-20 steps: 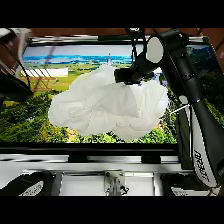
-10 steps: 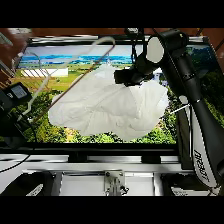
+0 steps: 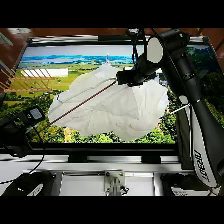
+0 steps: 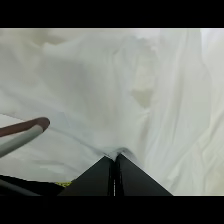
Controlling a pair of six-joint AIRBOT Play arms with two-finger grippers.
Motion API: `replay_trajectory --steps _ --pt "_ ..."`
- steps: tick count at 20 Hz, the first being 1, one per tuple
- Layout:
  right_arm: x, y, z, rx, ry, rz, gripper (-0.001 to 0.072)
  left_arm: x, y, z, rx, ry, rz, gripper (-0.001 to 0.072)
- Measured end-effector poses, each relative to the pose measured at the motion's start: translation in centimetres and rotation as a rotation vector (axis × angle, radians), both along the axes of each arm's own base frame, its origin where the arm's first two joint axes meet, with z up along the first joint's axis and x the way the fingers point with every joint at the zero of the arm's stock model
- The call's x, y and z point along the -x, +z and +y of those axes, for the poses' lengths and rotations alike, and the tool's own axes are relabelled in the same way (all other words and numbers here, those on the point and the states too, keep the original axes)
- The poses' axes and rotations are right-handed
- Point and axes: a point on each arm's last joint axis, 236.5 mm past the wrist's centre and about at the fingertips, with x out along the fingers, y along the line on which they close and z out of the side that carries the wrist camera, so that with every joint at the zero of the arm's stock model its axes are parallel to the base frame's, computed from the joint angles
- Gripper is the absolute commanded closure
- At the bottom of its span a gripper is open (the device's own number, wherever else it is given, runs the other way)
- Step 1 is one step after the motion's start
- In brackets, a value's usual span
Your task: Fold the shirts.
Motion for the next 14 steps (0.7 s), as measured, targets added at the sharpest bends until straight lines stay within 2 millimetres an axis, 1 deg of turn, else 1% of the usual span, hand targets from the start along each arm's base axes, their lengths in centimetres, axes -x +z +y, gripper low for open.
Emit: replay_trajectory --steps 2,5,9,11,14 --pt "0.0 0.0 0.0 0.005 0.008 -0.003 0.0653 -0.1 -1.0 0.0 -0.012 -0.024 0.004 0.0674" --pt "-0.1 0.0 -0.2 0.014 0.016 -0.008 0.0653 -0.6 -1.5 0.0 -0.020 -0.041 -0.018 0.0674" --pt "-0.2 0.1 -0.2 0.018 0.026 -0.017 0.0653 -1.0 -1.6 0.3 -0.025 -0.038 -0.043 0.0674" --pt "-0.3 0.1 -0.1 0.017 0.027 -0.022 0.0653 -1.1 -1.3 0.7 -0.021 -0.015 -0.059 0.0674" --pt "-0.4 0.1 -0.2 0.019 0.026 -0.028 0.0653 -0.8 -0.9 1.4 -0.010 0.017 -0.085 0.0674"
